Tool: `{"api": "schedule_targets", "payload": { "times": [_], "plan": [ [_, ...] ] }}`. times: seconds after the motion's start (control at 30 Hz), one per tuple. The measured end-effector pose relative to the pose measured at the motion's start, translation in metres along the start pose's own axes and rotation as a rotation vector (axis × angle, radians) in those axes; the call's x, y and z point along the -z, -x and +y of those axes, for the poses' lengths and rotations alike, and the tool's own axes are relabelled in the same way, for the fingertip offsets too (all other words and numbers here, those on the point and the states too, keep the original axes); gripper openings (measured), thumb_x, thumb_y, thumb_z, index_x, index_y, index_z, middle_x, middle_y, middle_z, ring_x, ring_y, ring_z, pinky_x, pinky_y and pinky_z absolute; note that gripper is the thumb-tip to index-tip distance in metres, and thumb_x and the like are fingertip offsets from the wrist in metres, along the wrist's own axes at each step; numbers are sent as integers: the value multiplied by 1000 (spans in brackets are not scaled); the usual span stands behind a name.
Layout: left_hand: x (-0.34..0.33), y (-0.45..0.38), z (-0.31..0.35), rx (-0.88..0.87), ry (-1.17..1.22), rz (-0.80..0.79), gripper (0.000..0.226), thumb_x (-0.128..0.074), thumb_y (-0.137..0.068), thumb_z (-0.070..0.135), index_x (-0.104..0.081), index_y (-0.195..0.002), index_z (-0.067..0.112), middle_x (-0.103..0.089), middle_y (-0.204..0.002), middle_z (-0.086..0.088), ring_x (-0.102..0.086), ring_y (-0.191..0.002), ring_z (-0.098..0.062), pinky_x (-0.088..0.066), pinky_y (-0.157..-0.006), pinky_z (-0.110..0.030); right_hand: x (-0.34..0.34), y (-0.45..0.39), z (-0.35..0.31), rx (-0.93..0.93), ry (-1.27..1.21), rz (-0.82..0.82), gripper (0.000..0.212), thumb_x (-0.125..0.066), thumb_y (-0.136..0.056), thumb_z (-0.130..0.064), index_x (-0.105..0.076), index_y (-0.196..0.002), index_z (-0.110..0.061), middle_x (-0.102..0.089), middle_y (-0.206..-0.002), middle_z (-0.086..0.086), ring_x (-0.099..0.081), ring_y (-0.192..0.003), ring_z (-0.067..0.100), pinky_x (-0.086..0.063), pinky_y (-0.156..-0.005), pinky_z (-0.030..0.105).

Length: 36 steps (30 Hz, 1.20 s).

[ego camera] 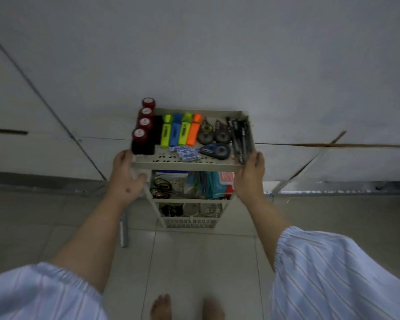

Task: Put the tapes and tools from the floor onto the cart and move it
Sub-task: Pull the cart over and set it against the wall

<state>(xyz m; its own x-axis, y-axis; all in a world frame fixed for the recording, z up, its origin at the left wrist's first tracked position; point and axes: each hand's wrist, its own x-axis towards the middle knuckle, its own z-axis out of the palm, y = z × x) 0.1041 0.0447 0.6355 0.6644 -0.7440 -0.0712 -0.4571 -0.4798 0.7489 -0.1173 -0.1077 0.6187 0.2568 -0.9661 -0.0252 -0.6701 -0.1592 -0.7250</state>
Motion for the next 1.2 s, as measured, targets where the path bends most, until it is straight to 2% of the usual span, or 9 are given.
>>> {"api": "schedule_targets", "payload": {
  "times": [0.07, 0.2, 0.33, 0.5, 0.7, 0.9, 1.0, 1.1, 1.2],
  "plan": [
    [4, 3, -3, -59, 18, -41, 65, -60, -81, 3, -30, -138, 10, -24, -147, -12, -29, -133, -23, -24, -106, -25, -4, 3, -4, -4, 38, 37, 51, -40, -90, -13, -26, -136, 3, -32, -135, 33, -34, -123, 45, -33, -104, 53],
    [8, 7, -13, -35, 92, -139, 81, -60, -84, 13, -7, -146, 15, -2, -157, -4, -9, -143, -17, -20, -117, -36, 0, 7, -8, 86, 114, 94, 54, -27, -78, -13, -36, -125, 13, -42, -116, 37, -41, -105, 46, -36, -92, 46],
    [2, 16, -17, -51, 182, -188, 89, -57, -87, 17, 10, -145, 20, 18, -155, 6, 2, -134, 1, -5, -107, -15, -4, 9, -15, 49, 132, 120, 50, -27, -79, -5, -35, -126, 11, -37, -125, 34, -37, -114, 43, -32, -96, 38],
    [2, 14, -22, -69, 230, -217, 90, -54, -89, 18, 18, -143, 21, 27, -153, 7, 9, -143, -11, -6, -118, -28, -11, 7, -21, 4, 172, 199, 58, -23, -64, -14, -46, -109, 15, -46, -113, 40, -47, -101, 49, -41, -88, 47],
    [1, 13, -34, -140, 288, -237, 82, -45, -92, 9, 17, -143, 23, 30, -150, 14, 6, -144, -10, -21, -116, -28, -15, 3, -17, -29, 347, 240, 50, -32, -68, -11, -47, -109, 12, -49, -109, 40, -50, -94, 52, -45, -83, 54],
    [-2, 13, -36, -169, 315, -219, 82, -44, -91, 5, 15, -144, 24, 27, -152, 15, 6, -142, -6, -15, -108, -17, -22, 3, -17, -80, 313, 299, 50, -32, -69, -11, -45, -113, 9, -44, -118, 38, -45, -102, 53, -42, -88, 54],
    [2, 12, -36, -164, 337, -226, 80, -44, -89, 1, 8, -145, 25, 20, -154, 15, 1, -143, -8, -19, -113, -22, -21, 1, -17, -119, 301, 283, 38, -35, -74, -1, -45, -109, 9, -46, -112, 39, -46, -99, 54, -42, -82, 49],
    [9, 10, -35, -155, 302, -219, 73, -43, -88, 1, -3, -146, 20, 9, -157, 10, -5, -144, -11, -17, -114, -24, -19, 0, -17, -110, 253, 265, 49, -33, -67, -10, -46, -111, 7, -48, -108, 39, -48, -94, 51, -43, -77, 47],
    [18, 4, -30, -156, 245, -229, 67, -43, -87, 1, -12, -145, 13, -2, -157, 2, -13, -143, -14, -14, -111, -19, -16, 3, -27, -128, 197, 236, 34, -42, -74, 7, -49, -107, 5, -51, -105, 37, -51, -87, 46, -39, -71, 39]
  ]
}}
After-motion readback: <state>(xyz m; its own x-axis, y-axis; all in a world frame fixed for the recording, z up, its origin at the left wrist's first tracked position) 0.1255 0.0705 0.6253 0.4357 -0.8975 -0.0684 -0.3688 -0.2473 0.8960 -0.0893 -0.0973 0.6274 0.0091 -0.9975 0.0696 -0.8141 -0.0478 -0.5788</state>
